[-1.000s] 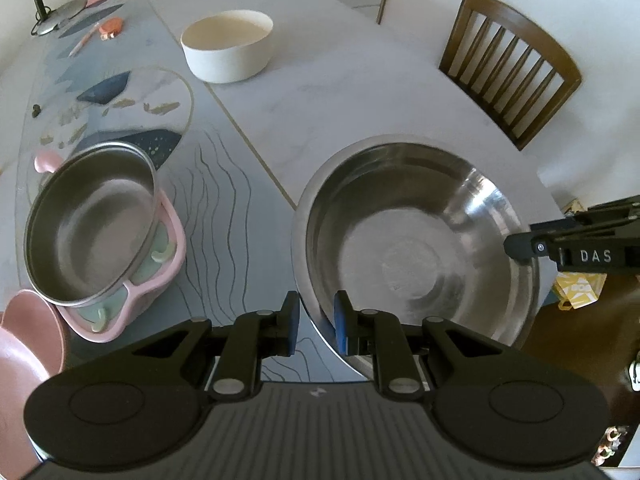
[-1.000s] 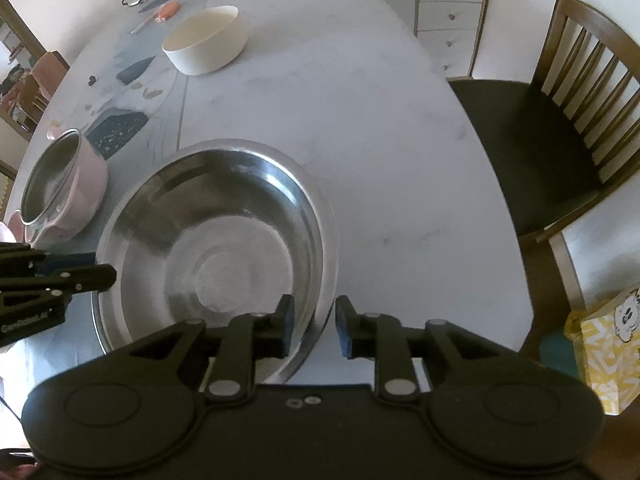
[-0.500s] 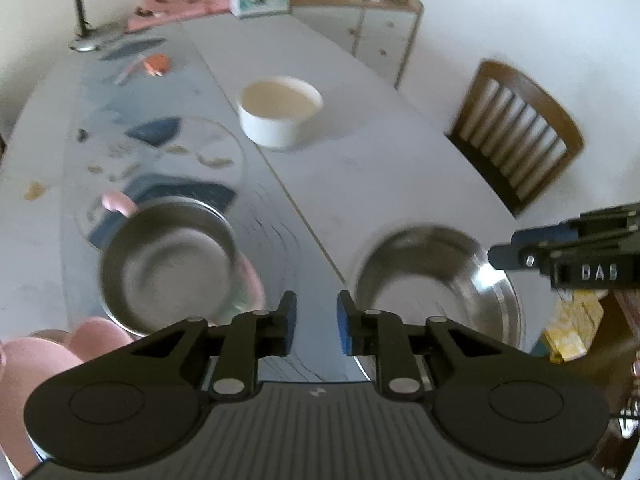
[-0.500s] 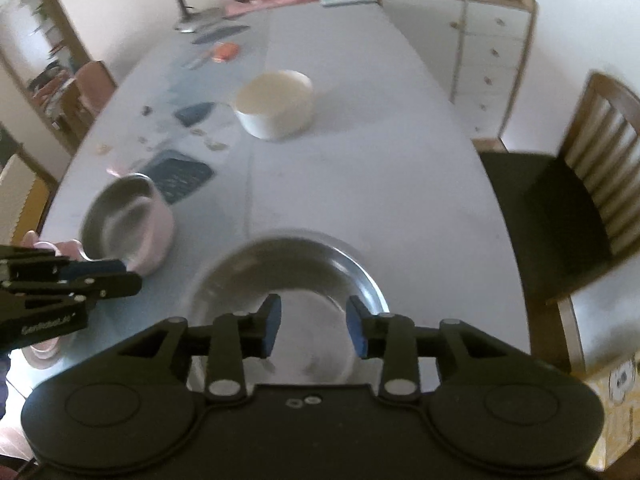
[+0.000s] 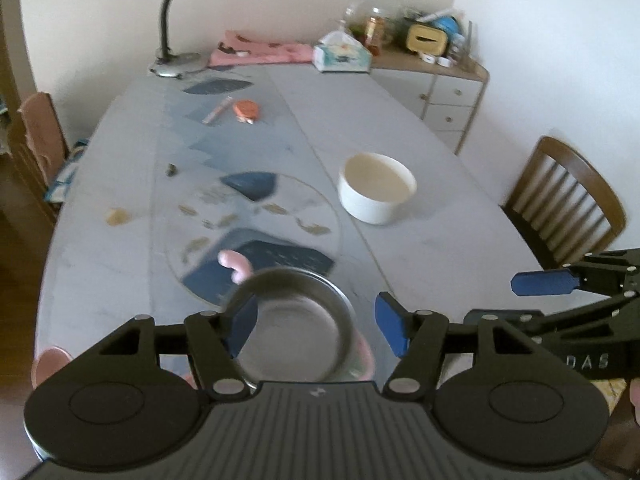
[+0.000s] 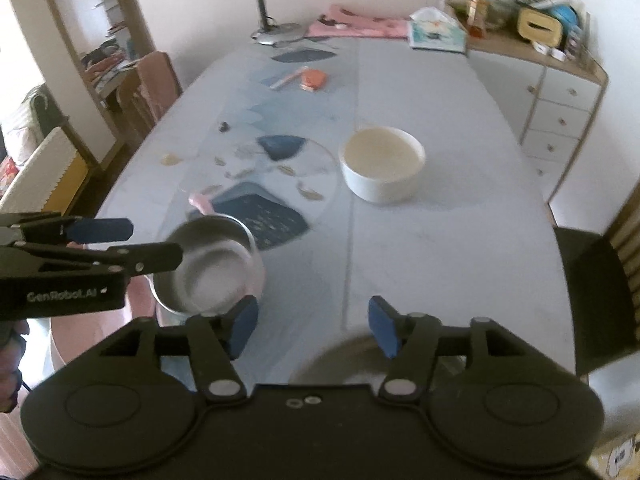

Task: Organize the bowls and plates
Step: 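Raise both tools away from the stacked dishes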

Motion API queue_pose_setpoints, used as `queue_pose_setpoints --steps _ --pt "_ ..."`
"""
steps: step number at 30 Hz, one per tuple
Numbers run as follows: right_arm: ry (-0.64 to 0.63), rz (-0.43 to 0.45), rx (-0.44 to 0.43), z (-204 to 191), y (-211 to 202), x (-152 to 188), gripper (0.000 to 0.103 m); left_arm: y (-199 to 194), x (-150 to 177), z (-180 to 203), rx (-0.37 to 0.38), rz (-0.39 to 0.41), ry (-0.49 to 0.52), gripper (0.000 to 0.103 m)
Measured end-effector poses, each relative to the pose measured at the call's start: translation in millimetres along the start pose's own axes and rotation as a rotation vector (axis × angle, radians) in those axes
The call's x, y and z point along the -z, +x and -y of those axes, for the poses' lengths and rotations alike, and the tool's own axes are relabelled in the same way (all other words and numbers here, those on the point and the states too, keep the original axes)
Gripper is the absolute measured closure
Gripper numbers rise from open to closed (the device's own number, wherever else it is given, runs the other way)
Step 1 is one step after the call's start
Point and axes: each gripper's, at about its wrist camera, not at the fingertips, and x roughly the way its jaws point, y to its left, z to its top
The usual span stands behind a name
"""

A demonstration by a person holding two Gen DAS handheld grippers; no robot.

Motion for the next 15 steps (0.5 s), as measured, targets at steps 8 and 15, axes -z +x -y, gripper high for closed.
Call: queue_pose_setpoints --steps 8,15 --pt "-0.062 0.01 -0.021 -35 19 -26 0.022 0 -9 -36 -0.076 0.021 -0.03 0.026" --pt "-0.084 -0.007 -0.017 -50 45 -40 0.011 16 -13 -67 -0.128 0.002 -0.061 0.026"
